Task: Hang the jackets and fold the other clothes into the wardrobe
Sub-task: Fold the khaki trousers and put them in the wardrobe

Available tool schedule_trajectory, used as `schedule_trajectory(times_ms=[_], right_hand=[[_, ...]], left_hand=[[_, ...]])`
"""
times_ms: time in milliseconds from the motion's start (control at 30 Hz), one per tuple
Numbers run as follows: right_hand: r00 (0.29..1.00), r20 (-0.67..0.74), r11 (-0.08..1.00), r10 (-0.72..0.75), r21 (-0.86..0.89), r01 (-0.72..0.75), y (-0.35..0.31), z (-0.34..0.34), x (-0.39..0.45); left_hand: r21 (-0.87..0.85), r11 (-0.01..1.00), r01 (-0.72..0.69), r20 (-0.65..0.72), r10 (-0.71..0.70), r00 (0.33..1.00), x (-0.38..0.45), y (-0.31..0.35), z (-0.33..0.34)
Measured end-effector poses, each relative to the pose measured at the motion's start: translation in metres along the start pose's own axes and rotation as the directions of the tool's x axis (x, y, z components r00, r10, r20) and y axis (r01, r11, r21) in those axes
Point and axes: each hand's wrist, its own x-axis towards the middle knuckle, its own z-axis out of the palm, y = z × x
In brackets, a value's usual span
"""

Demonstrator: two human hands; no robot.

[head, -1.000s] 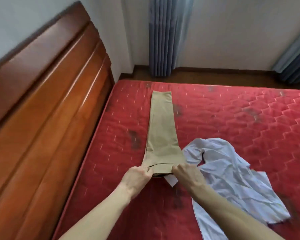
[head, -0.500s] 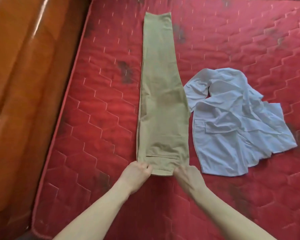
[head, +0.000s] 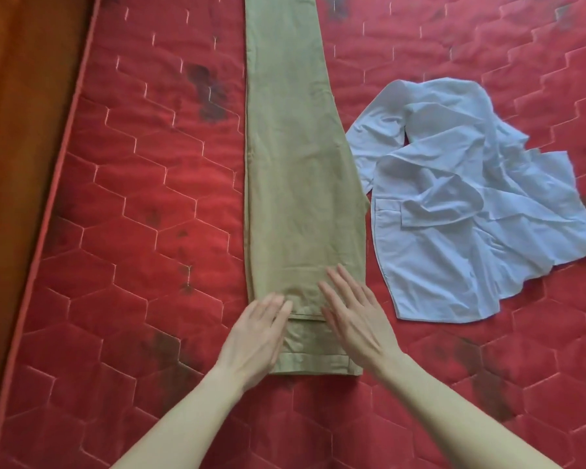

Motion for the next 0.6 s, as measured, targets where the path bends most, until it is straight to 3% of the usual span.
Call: schedule_trajectory(times_ms=[67,200,367,500,600], right_hand=[[0.999,0.009,0.998,-0.049,-0.037,0.049,0.01,0.018,0.015],[0.985,0.131,0.992,-0.11,-0.04,0.116,0.029,0.055,0.023],[0.973,0.138,0.982,-0.186,-0.002,0.188,0.05,0.074,0.022],[0.877,0.248,0.905,-0.41,-0.01,0.426,0.091,0.052,0.019],[0.786,0.324,0.836,-0.526,0.025,0.549,0.124,0.031,0.019]], left_hand=[[-0.009,1.0,0.024,-0.035,-0.024,0.999,0.02,-0.008,0.008],[0.003,0.999,-0.036,0.047,0.036,0.998,0.037,-0.032,0.037],[-0.017,0.995,-0.103,0.046,0.103,0.994,0.034,-0.051,0.063],[-0.026,0.965,-0.262,0.108,0.263,0.959,0.026,-0.074,0.053],[-0.042,0.905,-0.422,0.197,0.422,0.885,0.025,-0.105,0.036]])
